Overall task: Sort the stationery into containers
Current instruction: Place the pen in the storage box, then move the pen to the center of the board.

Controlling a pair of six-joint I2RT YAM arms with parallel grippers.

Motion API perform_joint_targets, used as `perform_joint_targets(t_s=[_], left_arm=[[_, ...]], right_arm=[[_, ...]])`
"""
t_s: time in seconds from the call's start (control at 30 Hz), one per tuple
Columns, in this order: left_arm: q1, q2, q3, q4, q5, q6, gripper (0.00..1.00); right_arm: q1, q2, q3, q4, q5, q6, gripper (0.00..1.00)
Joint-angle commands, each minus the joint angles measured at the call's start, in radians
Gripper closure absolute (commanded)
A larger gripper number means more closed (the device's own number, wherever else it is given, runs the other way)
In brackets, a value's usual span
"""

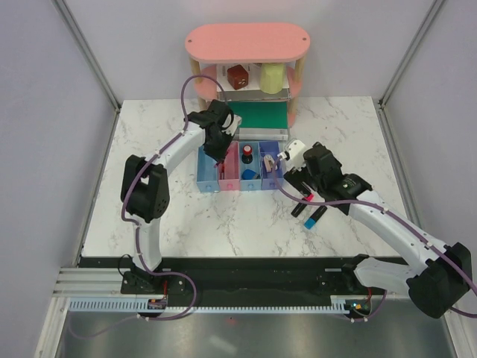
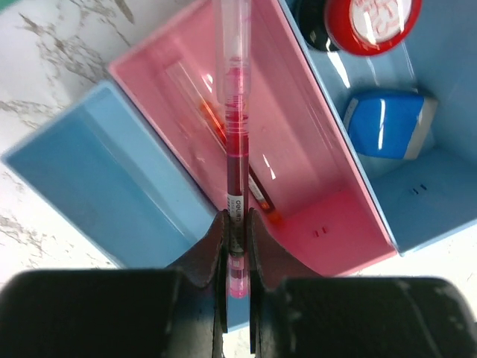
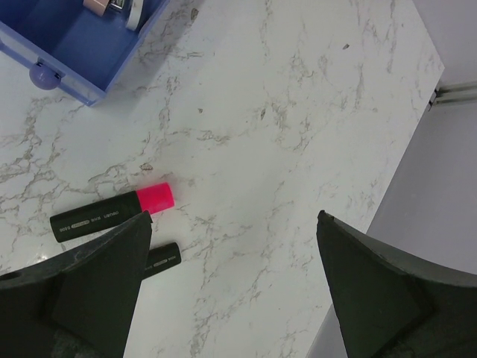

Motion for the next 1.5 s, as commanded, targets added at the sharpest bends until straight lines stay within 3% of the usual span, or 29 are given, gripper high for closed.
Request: perform_joint_targets(t_s=[0.0,0.3,0.37,0.4,0.5,0.6,0.97,1.23,1.47], left_arm=[[-0.015,-0.083,-0.059,-0.023,-0.01,-0.031,0.98],[-0.017,-0.112,-0.1,-0.022,-0.004,-0.031,0.97],[-0.02,-0.105,-0.091,-0.028,0.031,-0.023,0.89],[-0.021,-0.101,-0.082,-0.031,0.048,-0.017,0.75],[-0.037,-0.091,-0.059,-0.045,0.095,-0.002,0.53],[-0.05,-0.089,-0.037,-0.052,0.114,0.007,0.47],[-0.06,-0.167,0.009,-0.101,0.217,0.081,0.45],[-0.051,-0.255,-0.013,-0.114,0.126,0.138,0.45],[-0.034,-0.298,-0.042,-0.114,0.1,0.148,0.45]], right_arm=[[-0.028,0.011,0.009,0.008,-0.041,0.014,0.02],[-0.041,0.023,0.009,0.011,-0.083,0.026,0.02],[-0.042,0.034,-0.001,0.01,-0.105,0.036,0.02],[-0.044,0.036,-0.005,0.01,-0.116,0.039,0.02],[-0.055,0.056,-0.011,0.002,-0.165,0.054,0.02],[-0.071,0.095,-0.013,0.004,-0.214,0.081,0.02],[-0.188,0.316,0.042,-0.081,-0.336,0.203,0.03],[-0.223,0.453,0.125,-0.171,-0.422,0.258,0.07],[-0.223,0.479,0.163,-0.236,-0.507,0.235,0.1]])
